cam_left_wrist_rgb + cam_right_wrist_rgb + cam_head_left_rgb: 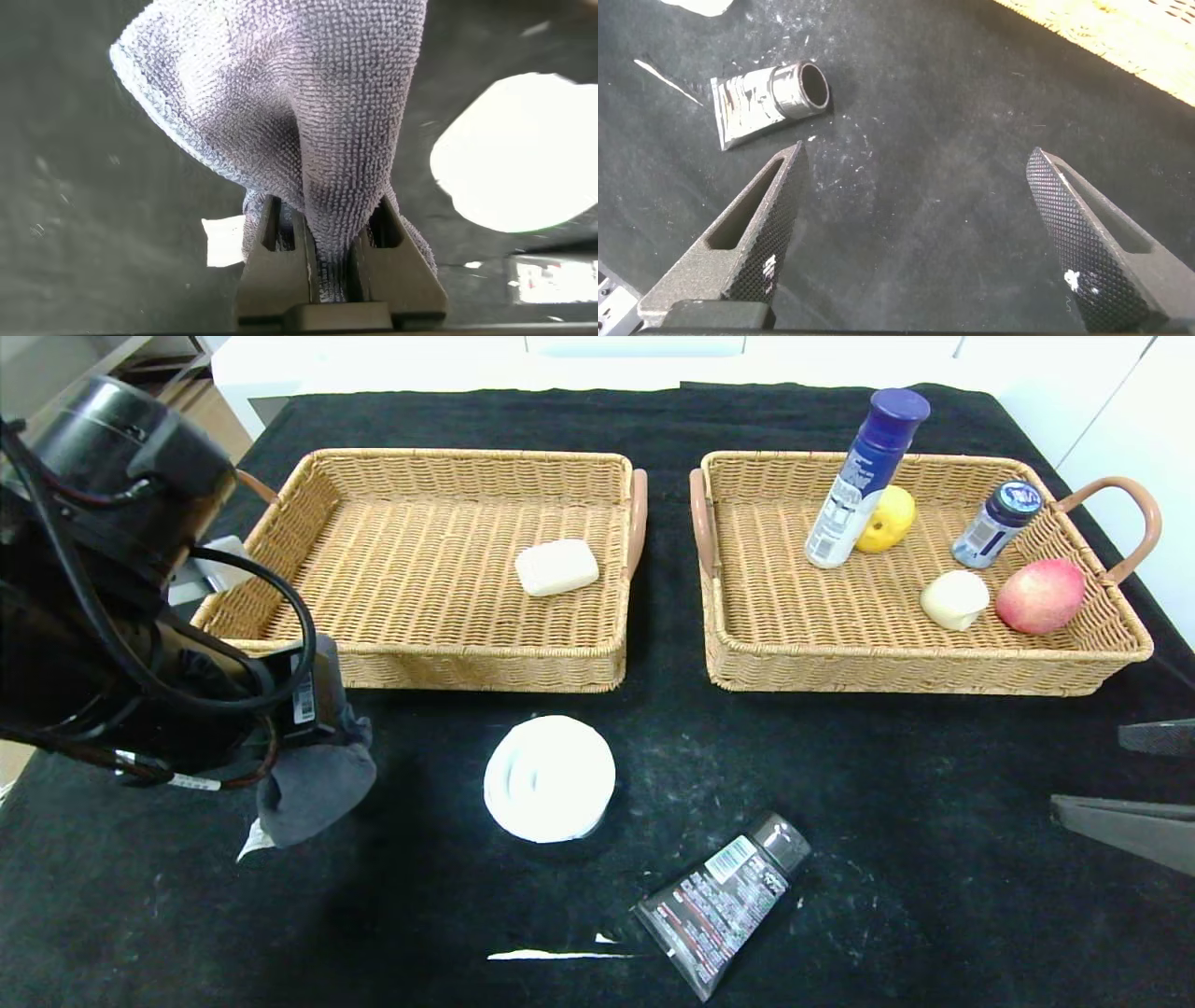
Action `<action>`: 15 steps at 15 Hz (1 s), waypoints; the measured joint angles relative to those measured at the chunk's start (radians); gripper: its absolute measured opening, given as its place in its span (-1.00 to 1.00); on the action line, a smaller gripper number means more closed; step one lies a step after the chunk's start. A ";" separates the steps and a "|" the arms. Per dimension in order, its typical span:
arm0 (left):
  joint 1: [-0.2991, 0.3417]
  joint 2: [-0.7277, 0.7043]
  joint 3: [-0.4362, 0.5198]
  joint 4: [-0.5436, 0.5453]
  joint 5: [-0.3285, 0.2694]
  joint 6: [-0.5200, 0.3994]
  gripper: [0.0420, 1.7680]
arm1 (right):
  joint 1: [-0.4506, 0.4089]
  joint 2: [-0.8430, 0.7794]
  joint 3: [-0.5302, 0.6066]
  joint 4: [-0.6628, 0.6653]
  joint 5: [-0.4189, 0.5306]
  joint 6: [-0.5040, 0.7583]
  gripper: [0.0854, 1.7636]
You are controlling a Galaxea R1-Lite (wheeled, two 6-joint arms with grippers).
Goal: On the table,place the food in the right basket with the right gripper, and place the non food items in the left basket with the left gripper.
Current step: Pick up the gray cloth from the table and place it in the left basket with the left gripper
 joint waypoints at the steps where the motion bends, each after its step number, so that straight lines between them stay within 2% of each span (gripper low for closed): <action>1: 0.000 0.000 -0.035 0.004 0.000 0.024 -0.75 | 0.000 0.000 0.000 0.000 0.000 0.000 0.94; 5: 0.003 0.005 -0.140 -0.020 -0.003 0.144 -0.75 | 0.000 0.000 0.001 0.001 0.000 0.000 0.94; 9: 0.032 0.026 -0.178 -0.167 -0.016 0.250 -0.75 | 0.001 0.000 0.002 0.001 0.000 0.000 0.94; 15: 0.093 0.076 -0.181 -0.356 -0.113 0.333 -0.75 | 0.005 0.000 0.006 0.001 0.000 0.000 0.94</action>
